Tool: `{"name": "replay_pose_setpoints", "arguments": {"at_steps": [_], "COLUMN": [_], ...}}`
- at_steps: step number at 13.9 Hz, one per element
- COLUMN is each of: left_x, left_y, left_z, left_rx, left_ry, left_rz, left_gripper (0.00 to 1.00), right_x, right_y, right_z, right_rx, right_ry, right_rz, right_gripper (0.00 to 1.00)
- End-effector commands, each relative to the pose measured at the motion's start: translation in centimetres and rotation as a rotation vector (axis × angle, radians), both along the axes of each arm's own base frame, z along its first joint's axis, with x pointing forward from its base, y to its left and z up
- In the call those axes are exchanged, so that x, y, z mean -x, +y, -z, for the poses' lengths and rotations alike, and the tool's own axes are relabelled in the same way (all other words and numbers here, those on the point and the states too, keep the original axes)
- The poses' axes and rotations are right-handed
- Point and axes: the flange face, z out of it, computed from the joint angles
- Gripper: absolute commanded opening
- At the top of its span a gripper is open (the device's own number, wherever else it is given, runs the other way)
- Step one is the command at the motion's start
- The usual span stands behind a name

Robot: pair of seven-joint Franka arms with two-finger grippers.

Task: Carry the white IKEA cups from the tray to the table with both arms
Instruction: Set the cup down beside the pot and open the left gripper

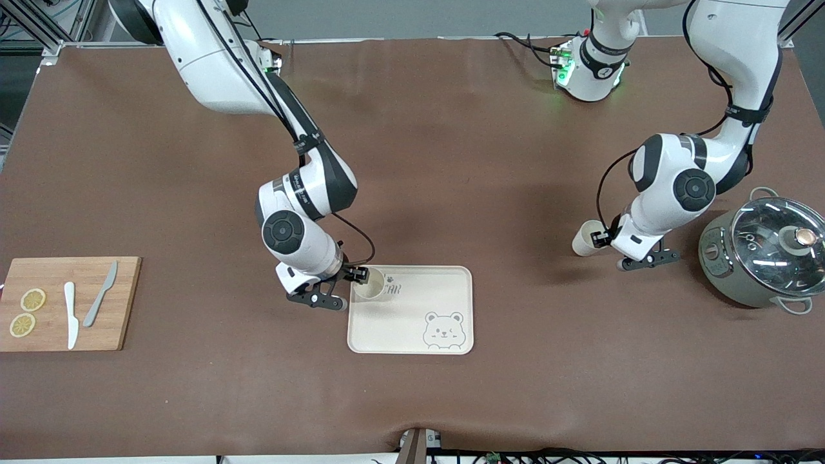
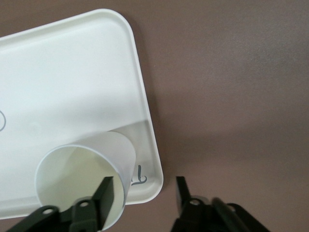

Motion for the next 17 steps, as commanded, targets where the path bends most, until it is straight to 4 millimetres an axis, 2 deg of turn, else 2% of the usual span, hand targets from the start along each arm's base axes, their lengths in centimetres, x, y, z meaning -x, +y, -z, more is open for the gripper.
{"name": "replay_pose_setpoints", "arguments": {"at_steps": [1,4,6,8,10,12,14,15,16,17], "left_x": [-0.1,-1.2,-2.2,-3.2,-4.1,-4.6,-4.7,-4.6,-4.7,-4.5], "left_y": [0.2,0.1,0.1,0.2,0.1,0.0,-0.4,-0.6,-0.6,-0.5], "left_z": [-3.1,-7.4,-11.2,-15.5,-19.5,-23.2,-26.6,-28.0,-29.6,-30.7], "left_rx": [-0.016,-0.028,-0.035,-0.043,-0.047,-0.052,-0.05,-0.047,-0.041,-0.043], "left_ry": [-0.028,-0.032,-0.048,-0.058,-0.06,-0.054,-0.038,-0.032,-0.036,-0.021], "left_rz": [0.014,0.015,0.015,0.01,0.006,0.004,0.014,0.049,0.076,0.088], "left_gripper": [1.0,1.0,1.0,1.0,1.0,1.0,1.0,1.0,1.0,1.0], "right_x": [-0.2,-0.2,-0.2,-0.1,-0.4,-0.9,-1.2,-1.1,-1.1,-1.2], "right_y": [1.0,1.0,1.1,1.4,2.0,2.5,2.0,1.6,0.7,-1.2], "right_z": [0.0,0.1,0.3,0.2,-1.0,-3.2,-5.2,-5.4,-5.7,-6.4], "right_rx": [-0.005,-0.004,-0.004,-0.005,-0.016,-0.031,-0.028,-0.011,-0.001,0.013], "right_ry": [-0.013,-0.015,-0.012,-0.015,-0.027,-0.046,-0.014,0.0,0.008,0.031], "right_rz": [0.016,0.014,0.015,0.008,0.021,0.061,0.073,0.074,0.08,0.096], "right_gripper": [0.16,0.1,0.0,0.0,0.0,0.0,0.0,0.0,0.0,0.0]}}
